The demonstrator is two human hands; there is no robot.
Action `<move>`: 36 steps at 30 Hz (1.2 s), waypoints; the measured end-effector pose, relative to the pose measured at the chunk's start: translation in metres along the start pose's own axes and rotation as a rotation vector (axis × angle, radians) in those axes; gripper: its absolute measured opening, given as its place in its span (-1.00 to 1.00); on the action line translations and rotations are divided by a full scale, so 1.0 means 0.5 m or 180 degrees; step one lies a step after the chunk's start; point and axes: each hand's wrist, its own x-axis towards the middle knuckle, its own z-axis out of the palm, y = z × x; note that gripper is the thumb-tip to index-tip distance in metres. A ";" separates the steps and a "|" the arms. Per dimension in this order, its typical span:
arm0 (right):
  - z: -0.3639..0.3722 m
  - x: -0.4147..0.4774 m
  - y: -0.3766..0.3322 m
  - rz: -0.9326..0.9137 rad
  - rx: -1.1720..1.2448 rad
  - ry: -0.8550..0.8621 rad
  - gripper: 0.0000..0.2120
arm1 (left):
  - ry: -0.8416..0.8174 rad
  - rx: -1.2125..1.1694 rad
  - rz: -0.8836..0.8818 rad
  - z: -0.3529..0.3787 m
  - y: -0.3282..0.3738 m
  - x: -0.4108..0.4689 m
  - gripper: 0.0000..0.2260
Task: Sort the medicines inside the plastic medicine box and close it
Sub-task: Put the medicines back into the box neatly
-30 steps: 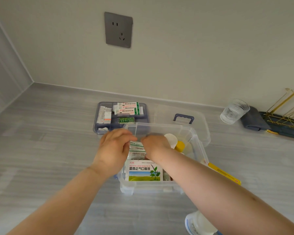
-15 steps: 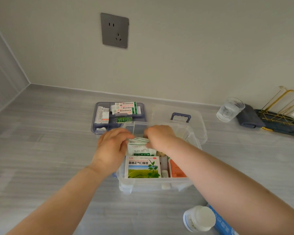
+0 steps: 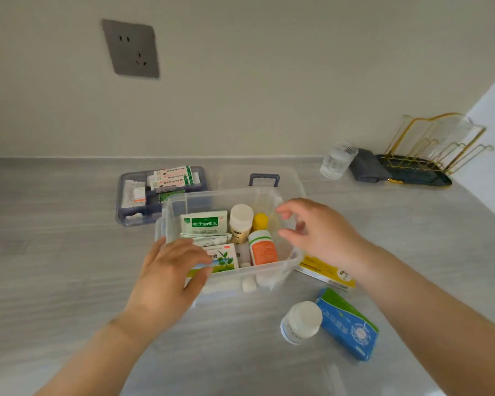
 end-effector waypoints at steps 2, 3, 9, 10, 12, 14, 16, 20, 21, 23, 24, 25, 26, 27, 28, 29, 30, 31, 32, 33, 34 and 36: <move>0.006 -0.056 0.040 0.0337 0.0222 0.0259 -0.65 | 0.0058 0.0090 0.0167 0.007 0.000 -0.014 -0.46; 0.014 -0.085 0.062 0.0581 0.0237 0.0330 -0.64 | 0.0063 0.0150 0.0228 0.009 0.000 -0.017 -0.38; 0.099 -0.218 0.150 0.1457 -0.0206 -0.0941 -0.37 | 0.0146 0.0270 0.0280 0.019 -0.002 -0.017 -0.30; 0.107 -0.228 0.153 0.1480 -0.0318 -0.1136 -0.32 | 0.0166 0.0274 0.0271 0.021 -0.002 -0.018 -0.30; 0.117 -0.235 0.151 0.1570 -0.0403 -0.1320 -0.25 | 0.0170 0.0247 0.0259 0.021 -0.001 -0.017 -0.29; 0.119 -0.236 0.150 0.1645 -0.0320 -0.1333 -0.25 | 0.0190 0.0185 0.0267 0.021 -0.002 -0.018 -0.29; 0.104 -0.233 0.151 0.1671 -0.0236 -0.1175 -0.27 | 0.0118 0.0055 0.0188 0.018 -0.003 -0.021 -0.29; 0.022 -0.202 0.136 0.1508 -0.0489 -0.0260 -0.29 | -0.0093 -0.0160 -0.0699 0.002 -0.019 -0.029 -0.07; 0.000 -0.187 0.122 0.1398 -0.0380 -0.0042 -0.28 | -0.0167 -0.0163 -0.0804 0.000 -0.022 -0.032 0.03; -0.036 -0.149 0.085 0.1034 -0.0099 0.0330 -0.25 | -0.0244 -0.0143 -0.0866 -0.001 -0.022 -0.033 0.11; -0.047 -0.126 0.062 0.0810 0.0013 0.0435 -0.24 | -0.0264 -0.0175 -0.0882 -0.001 -0.024 -0.033 0.11; -0.054 -0.102 0.037 0.0582 0.0139 0.0439 -0.23 | -0.0270 -0.0217 -0.0888 -0.002 -0.024 -0.033 0.11; -0.053 -0.074 0.012 0.0380 0.0311 0.0322 -0.22 | -0.0253 -0.0239 -0.0879 -0.003 -0.026 -0.032 0.11; -0.046 -0.045 -0.012 0.0226 0.0499 0.0093 -0.21 | -0.0233 -0.0236 -0.0853 -0.002 -0.028 -0.032 0.10; -0.033 -0.017 -0.034 0.0110 0.0647 -0.0225 -0.22 | -0.0216 -0.0233 -0.0822 -0.002 -0.031 -0.034 0.09; -0.015 0.010 -0.052 0.0005 0.0746 -0.0568 -0.22 | -0.0201 -0.0252 -0.0796 -0.001 -0.032 -0.035 0.08; 0.006 0.034 -0.066 -0.0068 0.0816 -0.0911 -0.23 | -0.0188 -0.0293 -0.0785 -0.001 -0.034 -0.035 0.07; 0.027 0.056 -0.076 -0.0104 0.0846 -0.1240 -0.24 | -0.0191 -0.0343 -0.0783 -0.001 -0.035 -0.035 0.04; 0.046 0.073 -0.082 -0.0124 0.0822 -0.1544 -0.25 | -0.0202 -0.0381 -0.0783 -0.001 -0.037 -0.036 -0.01; 0.062 0.089 -0.085 -0.0151 0.0758 -0.1807 -0.25 | -0.0215 -0.0413 -0.0782 -0.001 -0.037 -0.035 -0.06; 0.078 0.101 -0.085 -0.0192 0.0670 -0.2013 -0.26 | -0.0214 -0.0448 -0.0780 -0.001 -0.038 -0.035 -0.11; 0.107 0.118 -0.085 -0.0294 0.0468 -0.2258 -0.27 | -0.0182 -0.0476 -0.0756 -0.001 -0.040 -0.036 -0.17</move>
